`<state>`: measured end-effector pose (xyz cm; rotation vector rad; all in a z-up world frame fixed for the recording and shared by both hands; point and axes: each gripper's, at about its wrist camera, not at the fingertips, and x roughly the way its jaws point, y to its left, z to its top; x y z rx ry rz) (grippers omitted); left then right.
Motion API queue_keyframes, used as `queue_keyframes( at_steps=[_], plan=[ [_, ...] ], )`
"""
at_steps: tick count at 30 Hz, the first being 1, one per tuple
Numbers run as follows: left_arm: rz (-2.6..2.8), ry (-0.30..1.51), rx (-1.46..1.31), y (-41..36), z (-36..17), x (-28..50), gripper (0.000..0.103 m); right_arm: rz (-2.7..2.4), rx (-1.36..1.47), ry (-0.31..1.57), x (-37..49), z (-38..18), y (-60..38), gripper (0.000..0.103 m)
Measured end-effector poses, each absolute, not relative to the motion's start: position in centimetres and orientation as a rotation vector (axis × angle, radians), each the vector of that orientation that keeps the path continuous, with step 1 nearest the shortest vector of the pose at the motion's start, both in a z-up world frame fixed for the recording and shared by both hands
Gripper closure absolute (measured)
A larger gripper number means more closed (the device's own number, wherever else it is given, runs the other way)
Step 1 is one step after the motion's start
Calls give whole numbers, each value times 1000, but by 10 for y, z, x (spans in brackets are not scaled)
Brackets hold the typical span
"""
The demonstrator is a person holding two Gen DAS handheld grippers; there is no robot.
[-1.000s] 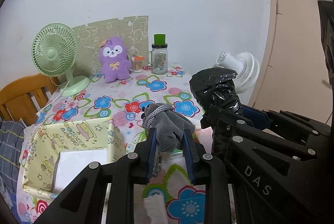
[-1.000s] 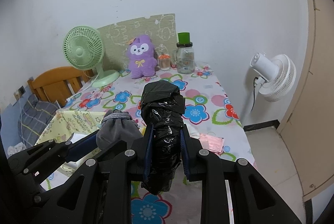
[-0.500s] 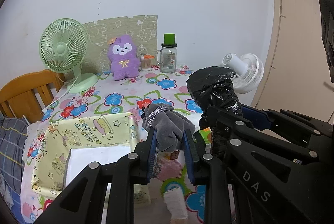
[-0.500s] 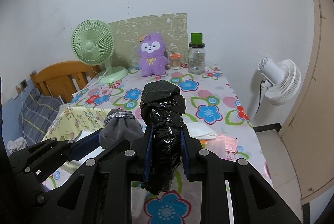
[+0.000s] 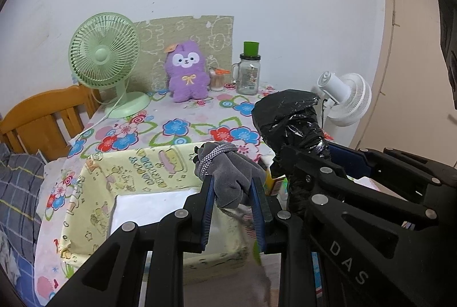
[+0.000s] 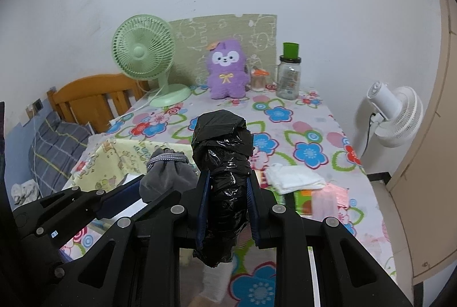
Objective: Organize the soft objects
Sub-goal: 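Carry the grey sock and black bundle with both tools over the yellow box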
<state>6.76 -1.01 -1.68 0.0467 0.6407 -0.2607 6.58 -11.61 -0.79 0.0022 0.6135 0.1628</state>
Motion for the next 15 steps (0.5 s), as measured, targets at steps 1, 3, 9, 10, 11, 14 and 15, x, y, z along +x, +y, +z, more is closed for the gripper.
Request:
queue_keyframes(
  at_steps=[1, 3, 9, 10, 11, 14, 15],
  plan=[
    [-259, 642, 45, -8, -18, 68, 79, 165, 1, 615, 66, -9, -113, 76],
    [-257, 644, 38, -2, -19, 68, 79, 170, -4, 619, 68, -10, -107, 76],
    [-241, 653, 19, 14, -23, 73, 79, 189, -27, 629, 72, -12, -87, 76],
    [-239, 655, 17, 17, -23, 74, 79, 193, -30, 632, 73, -13, -83, 76],
    [-237, 657, 15, 19, -24, 75, 79, 195, -32, 634, 74, -13, -81, 76],
    [-226, 666, 6, 28, -27, 79, 79, 205, -41, 643, 78, -15, -72, 76],
    [-222, 669, 2, 31, -27, 81, 79, 207, -43, 645, 79, -16, -70, 76]
  ],
)
